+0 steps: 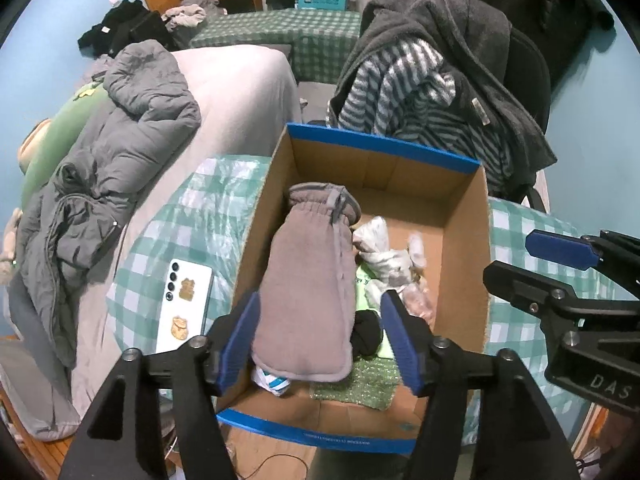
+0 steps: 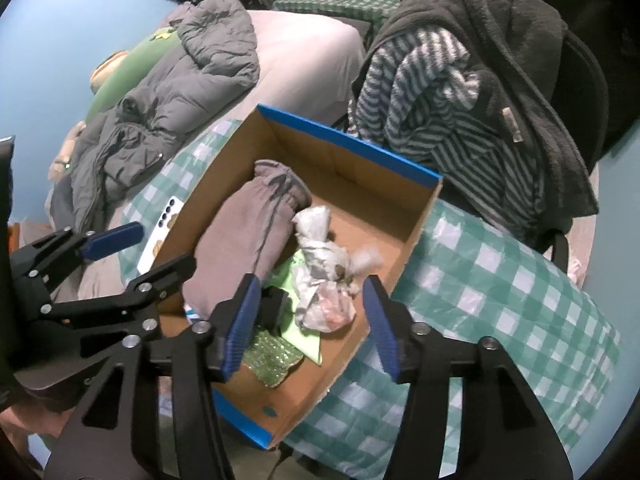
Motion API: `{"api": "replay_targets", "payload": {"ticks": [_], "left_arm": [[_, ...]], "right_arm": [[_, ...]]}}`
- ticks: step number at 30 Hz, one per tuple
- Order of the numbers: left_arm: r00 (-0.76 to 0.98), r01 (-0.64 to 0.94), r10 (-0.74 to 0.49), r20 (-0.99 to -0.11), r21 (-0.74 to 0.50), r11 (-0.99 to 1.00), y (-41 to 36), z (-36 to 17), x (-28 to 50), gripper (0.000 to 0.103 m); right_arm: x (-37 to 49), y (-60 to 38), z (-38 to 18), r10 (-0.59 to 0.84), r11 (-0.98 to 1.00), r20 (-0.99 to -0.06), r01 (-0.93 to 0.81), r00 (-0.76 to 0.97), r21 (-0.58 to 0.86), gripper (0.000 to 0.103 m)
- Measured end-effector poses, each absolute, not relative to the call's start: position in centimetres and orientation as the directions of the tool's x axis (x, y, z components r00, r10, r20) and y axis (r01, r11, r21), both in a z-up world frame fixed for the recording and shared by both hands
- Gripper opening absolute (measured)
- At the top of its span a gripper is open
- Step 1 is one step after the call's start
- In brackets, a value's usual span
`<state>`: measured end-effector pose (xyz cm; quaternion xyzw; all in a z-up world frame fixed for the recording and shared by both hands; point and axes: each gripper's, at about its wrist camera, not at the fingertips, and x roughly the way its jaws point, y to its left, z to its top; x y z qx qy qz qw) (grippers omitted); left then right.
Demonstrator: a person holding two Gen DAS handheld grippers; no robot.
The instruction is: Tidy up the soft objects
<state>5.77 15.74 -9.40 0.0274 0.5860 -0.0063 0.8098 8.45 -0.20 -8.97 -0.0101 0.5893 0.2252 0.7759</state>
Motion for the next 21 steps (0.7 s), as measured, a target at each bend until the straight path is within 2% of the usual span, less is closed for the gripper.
{"api": "replay_targets", "payload": {"ticks": [8, 21], "left_arm": [[0.364, 0.029, 0.081, -0.928, 0.098, 0.995, 15.4, -6.4, 4.2, 0.081], [0.402, 0.041, 0.111, -0.909, 0.139, 0.989, 14.1, -2.3, 1.6, 0.082]], "right_arm": [[7.4, -1.6, -6.8, 0.338, 0.904, -0.911, -0.351, 0.237, 0.244, 0.062], [5.8, -3.4, -3.1, 0.349, 0.902, -0.889, -0.362, 0.297, 0.234, 0.067]]}}
